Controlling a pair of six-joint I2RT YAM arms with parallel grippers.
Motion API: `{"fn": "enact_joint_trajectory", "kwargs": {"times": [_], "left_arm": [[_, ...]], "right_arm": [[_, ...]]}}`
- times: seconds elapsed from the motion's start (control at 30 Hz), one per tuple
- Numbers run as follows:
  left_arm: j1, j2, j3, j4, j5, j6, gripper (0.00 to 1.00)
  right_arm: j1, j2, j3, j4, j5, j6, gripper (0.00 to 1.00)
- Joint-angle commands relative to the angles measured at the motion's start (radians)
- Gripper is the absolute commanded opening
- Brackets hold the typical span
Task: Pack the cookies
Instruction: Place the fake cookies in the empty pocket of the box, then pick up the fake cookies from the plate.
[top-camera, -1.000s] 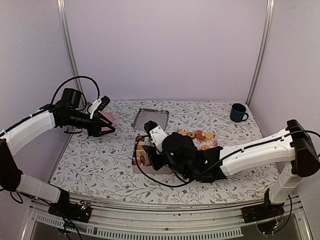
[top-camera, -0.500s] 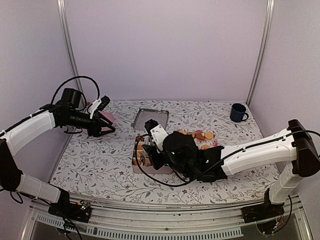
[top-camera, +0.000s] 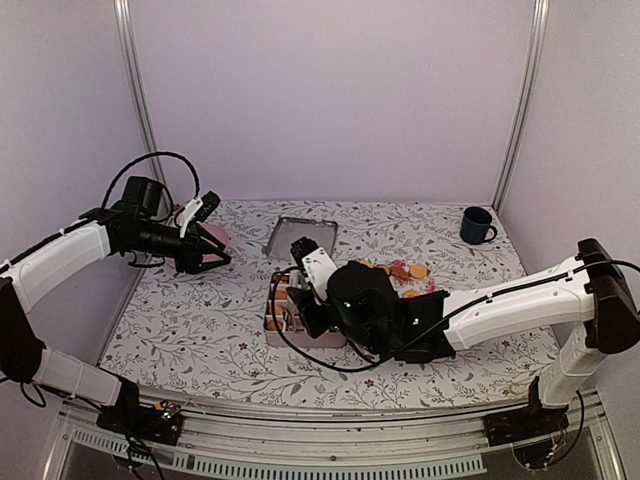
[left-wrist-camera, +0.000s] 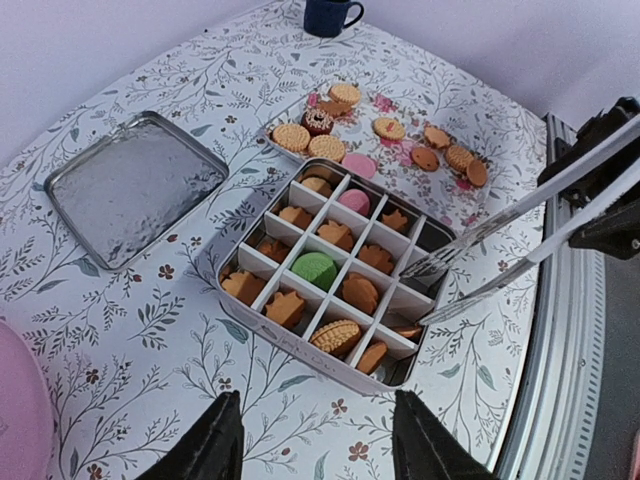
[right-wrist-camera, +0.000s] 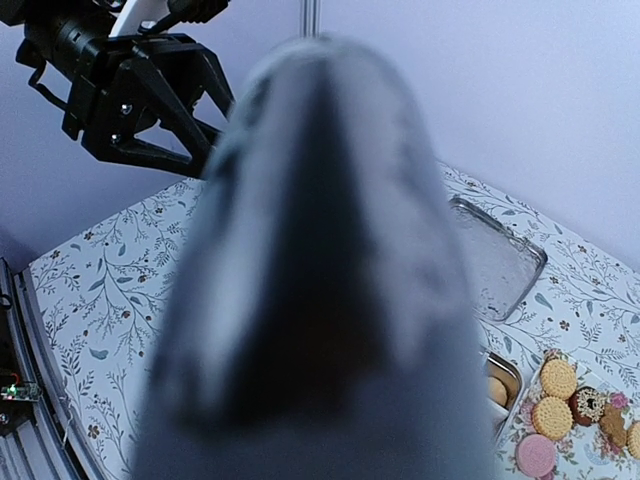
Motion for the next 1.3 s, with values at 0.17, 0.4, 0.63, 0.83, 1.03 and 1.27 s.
{"fn": "enact_joint_trajectory", "kwargs": {"times": [0.17,0.4,0.63,0.83,1.03,1.27], "left_arm": [[0.009,-0.014,0.008,-0.019,0.011,0.006,0.51],[0.008,-0.011,0.017,-0.025,0.022,0.002,0.51],[0.006,-0.006,0.021,-0.027,0.022,0.0,0.52],[0.007,-0.001,0.028,-0.031,0.022,-0.003,0.52],[0.007,0.002,0.029,-0.033,0.022,-0.001,0.52],[0.007,0.009,0.033,-0.033,0.021,-0.002,0.52]], "right_arm": [[-0.074,-0.254,-0.146,0.016,0.103,-0.028,0.39],[-0.138,-0.48,-0.311,-0.126,0.182,0.011,0.39],[-0.203,-0.613,-0.445,-0.201,0.181,0.082,0.4],[-0.261,-0.605,-0.485,-0.189,0.139,0.114,0.4],[-0.297,-0.57,-0.5,-0.165,0.109,0.127,0.41],[-0.335,-0.559,-0.532,-0.119,0.064,0.142,0.43]]}}
